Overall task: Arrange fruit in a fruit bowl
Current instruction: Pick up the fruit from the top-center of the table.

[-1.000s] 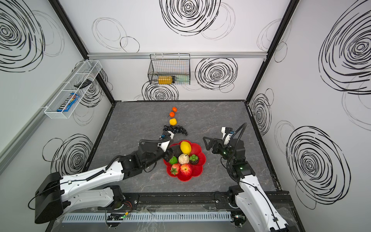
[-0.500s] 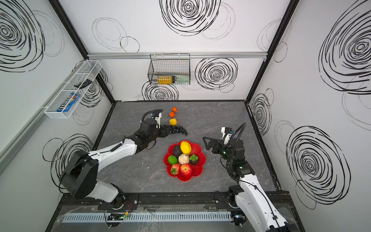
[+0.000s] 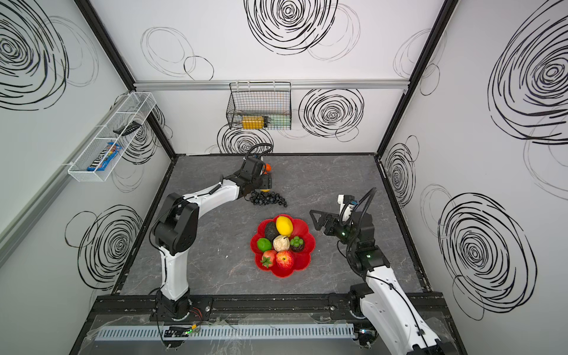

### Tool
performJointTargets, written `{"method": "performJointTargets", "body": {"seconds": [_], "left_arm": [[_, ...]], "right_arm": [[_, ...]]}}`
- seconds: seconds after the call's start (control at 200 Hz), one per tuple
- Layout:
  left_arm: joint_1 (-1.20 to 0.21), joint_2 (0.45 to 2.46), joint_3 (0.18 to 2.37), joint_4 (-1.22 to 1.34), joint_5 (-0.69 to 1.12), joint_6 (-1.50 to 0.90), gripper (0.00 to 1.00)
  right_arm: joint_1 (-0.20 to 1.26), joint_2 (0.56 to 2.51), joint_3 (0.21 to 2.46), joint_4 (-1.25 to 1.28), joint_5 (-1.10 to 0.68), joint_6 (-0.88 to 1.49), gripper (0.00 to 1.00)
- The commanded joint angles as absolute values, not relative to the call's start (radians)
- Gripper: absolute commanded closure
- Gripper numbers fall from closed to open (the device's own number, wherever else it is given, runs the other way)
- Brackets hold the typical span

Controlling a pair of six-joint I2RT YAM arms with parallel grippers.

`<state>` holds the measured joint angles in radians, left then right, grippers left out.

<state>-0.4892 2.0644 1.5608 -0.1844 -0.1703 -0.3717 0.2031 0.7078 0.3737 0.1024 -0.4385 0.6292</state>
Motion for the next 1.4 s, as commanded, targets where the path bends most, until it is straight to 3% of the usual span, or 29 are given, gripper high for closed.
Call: {"method": "performJointTargets", "body": {"seconds": [0.0, 0.59, 0.901, 1.191, 1.396], "left_arm": [[-0.487, 2.117, 1.65, -0.302, -0.224, -0.332, 0.21], [-0.492, 2.32, 1.854, -0.428, -0.199, -0.301, 0.21], [-0.485, 2.353, 1.876, -0.424, -0.173, -0.311, 0.39], [-0.478, 2.354, 1.879, -0.422, -0.171, -0.315, 0.43], [-0.479, 2.238, 1.764, -0.324, -0.136, -0.315, 0.43]], "right_arm": [[0.198, 0.697, 0.368, 0.127, -0.456, 0.639, 0.03], [0.204, 0.691, 0.349, 0.151, -0.472, 0.632, 0.03], [0.205, 0.687, 0.344, 0.149, -0.472, 0.634, 0.03], [0.205, 0.687, 0.344, 0.147, -0.471, 0.635, 0.03], [0.205, 0.688, 0.344, 0.146, -0.471, 0.637, 0.03]]}}
